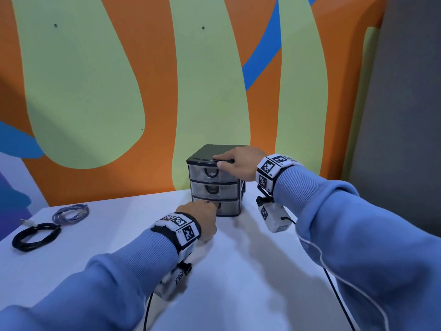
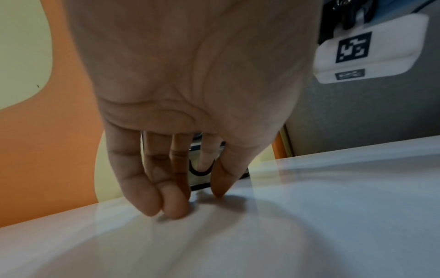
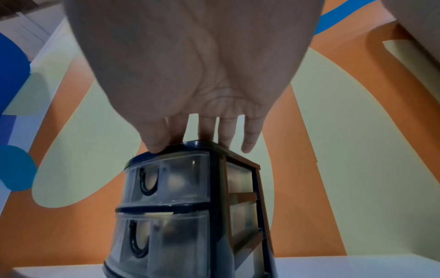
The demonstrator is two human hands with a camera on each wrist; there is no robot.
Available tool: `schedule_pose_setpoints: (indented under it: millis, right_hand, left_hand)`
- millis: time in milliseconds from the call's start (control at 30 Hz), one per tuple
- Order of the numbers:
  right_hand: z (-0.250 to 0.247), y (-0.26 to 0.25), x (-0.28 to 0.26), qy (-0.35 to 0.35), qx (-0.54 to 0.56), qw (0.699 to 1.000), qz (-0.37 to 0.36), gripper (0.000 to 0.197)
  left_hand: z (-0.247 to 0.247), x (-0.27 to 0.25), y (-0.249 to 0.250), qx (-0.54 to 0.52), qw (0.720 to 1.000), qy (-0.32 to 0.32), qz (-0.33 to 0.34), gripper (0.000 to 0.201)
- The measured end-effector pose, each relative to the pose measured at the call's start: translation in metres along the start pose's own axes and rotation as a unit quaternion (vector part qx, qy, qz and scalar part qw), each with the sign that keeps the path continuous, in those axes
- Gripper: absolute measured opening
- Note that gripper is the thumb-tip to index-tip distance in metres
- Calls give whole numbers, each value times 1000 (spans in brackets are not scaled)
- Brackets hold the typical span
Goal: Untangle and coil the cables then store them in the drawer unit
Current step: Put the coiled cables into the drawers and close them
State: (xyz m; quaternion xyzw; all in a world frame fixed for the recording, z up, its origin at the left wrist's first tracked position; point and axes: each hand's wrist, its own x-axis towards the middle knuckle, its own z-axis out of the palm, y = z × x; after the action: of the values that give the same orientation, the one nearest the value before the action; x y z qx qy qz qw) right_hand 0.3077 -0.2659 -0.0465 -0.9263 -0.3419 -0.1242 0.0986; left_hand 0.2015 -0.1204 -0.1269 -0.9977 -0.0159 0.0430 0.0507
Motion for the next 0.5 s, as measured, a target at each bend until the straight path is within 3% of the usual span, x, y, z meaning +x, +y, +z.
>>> schedule_pose_setpoints:
  millis: [167,500]
  right_hand:
    - [0,-5,-1,4,16,1000,22,42]
    - [-4,-16,-3,-16,19,998,59,42]
  left_hand:
    - [-2,-19,-11,-44,999,18,12,48]
    - [6,-102,-26,-63,997,1,42,43]
